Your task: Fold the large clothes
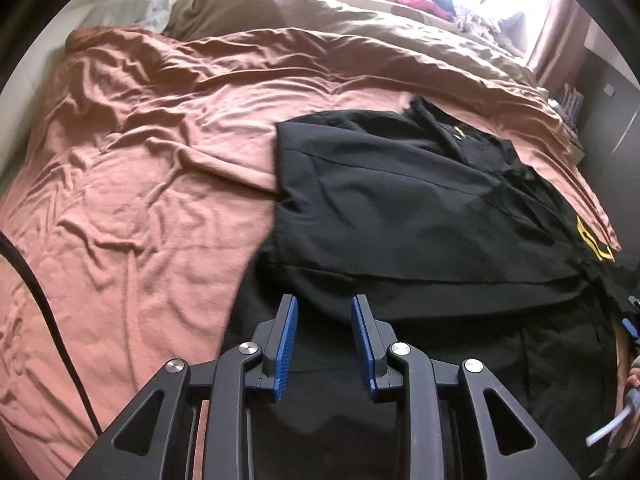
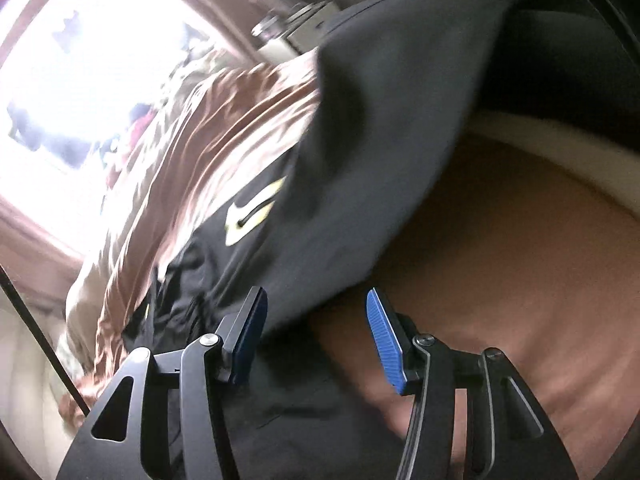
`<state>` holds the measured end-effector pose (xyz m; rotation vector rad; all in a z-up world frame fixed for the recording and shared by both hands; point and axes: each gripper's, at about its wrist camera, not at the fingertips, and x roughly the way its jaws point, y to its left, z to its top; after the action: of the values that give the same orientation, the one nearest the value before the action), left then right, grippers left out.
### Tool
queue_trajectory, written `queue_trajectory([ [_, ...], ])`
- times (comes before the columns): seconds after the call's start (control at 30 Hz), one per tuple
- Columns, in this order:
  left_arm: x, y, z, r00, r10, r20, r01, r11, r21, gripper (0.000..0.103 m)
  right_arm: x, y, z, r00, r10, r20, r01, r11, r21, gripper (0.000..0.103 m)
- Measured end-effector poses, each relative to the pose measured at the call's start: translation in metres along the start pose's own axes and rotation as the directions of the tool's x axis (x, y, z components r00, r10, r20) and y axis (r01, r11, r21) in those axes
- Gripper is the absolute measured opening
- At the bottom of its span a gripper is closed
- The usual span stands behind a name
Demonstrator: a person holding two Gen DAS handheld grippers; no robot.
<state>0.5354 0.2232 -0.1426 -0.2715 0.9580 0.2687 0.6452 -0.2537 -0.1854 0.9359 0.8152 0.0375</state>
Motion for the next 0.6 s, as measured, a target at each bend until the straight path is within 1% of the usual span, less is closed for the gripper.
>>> queue_trajectory([
  [0.03,0.001,-0.005,-0.001,1.000,-0.001,-0.003,0.001,1.000,0.008,0.030,-0.002,-0.010,0.004,1.000,-0.010,0.011,0.010,1.000,0.013,0.050],
  [0.1,0.003,-0.013,-0.005,1.000,-0.004,-0.010,0.005,1.000,0.019,0.030,-0.006,-0.017,0.005,1.000,-0.011,0.029,0.010,1.000,0.025,0.050],
  [0.2,0.001,-0.021,-0.012,1.000,-0.021,-0.007,0.021,1.000,0.016,0.030,-0.011,-0.029,0.012,0.997,0.028,0.066,-0.030,0.999,0.036,0.050],
  [0.27,-0.001,-0.023,-0.018,0.999,-0.037,-0.004,0.037,0.999,0.004,0.030,-0.014,-0.034,0.020,0.993,0.056,0.103,-0.058,0.998,0.017,0.041],
  [0.3,-0.002,-0.023,-0.021,0.999,-0.044,-0.003,0.044,0.999,-0.003,0.030,-0.015,-0.035,0.022,0.991,0.058,0.118,-0.059,0.998,0.002,0.031],
  [0.33,-0.003,-0.023,-0.024,0.999,-0.048,-0.002,0.048,0.999,-0.012,0.030,-0.016,-0.036,0.025,0.990,0.061,0.127,-0.061,0.998,-0.007,0.015],
  [0.4,-0.005,-0.024,-0.028,0.999,-0.051,-0.005,0.051,0.998,-0.023,0.030,-0.015,-0.040,0.023,0.987,0.099,0.130,-0.100,0.995,0.002,0.000],
  [0.43,-0.006,-0.024,-0.029,0.999,-0.051,-0.005,0.051,0.998,-0.028,0.030,-0.015,-0.039,0.022,0.984,0.119,0.132,-0.121,0.993,0.008,0.000],
  [0.5,-0.009,-0.023,-0.029,0.999,-0.053,0.004,0.053,0.998,-0.043,0.030,-0.020,-0.031,0.017,0.980,0.136,0.146,-0.137,0.991,-0.005,0.000],
  [0.53,-0.011,-0.023,-0.030,0.998,-0.057,0.010,0.058,0.997,-0.049,0.030,-0.022,-0.030,0.015,0.977,0.150,0.151,-0.149,0.989,-0.021,0.000],
  [0.6,-0.015,-0.023,-0.030,0.998,-0.059,0.026,0.060,0.997,-0.049,0.030,-0.031,-0.013,0.007,0.968,0.190,0.165,-0.180,0.981,-0.075,0.000],
])
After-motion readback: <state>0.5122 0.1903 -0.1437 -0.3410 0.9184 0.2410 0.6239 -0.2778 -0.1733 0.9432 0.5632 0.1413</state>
